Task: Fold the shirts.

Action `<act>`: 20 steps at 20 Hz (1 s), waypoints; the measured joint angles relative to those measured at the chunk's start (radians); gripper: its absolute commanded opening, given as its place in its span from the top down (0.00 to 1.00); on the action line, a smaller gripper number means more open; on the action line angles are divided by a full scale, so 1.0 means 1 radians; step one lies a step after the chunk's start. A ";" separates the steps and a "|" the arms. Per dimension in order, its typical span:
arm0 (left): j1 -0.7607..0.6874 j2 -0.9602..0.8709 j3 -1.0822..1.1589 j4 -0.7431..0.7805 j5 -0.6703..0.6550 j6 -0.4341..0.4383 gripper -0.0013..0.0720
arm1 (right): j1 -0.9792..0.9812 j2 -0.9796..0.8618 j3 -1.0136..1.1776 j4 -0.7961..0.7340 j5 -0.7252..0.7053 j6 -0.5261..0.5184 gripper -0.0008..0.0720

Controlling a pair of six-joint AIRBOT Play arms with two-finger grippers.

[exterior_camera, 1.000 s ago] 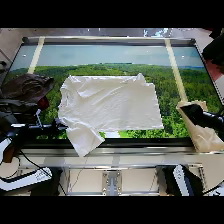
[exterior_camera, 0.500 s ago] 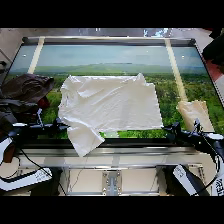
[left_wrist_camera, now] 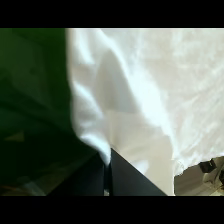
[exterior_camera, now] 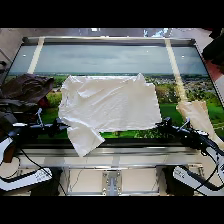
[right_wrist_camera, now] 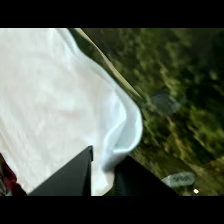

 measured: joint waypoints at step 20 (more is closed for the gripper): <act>0.163 0.814 0.987 0.253 -0.201 -0.311 0.97 | 0.053 0.692 1.286 -0.501 0.585 0.042 0.97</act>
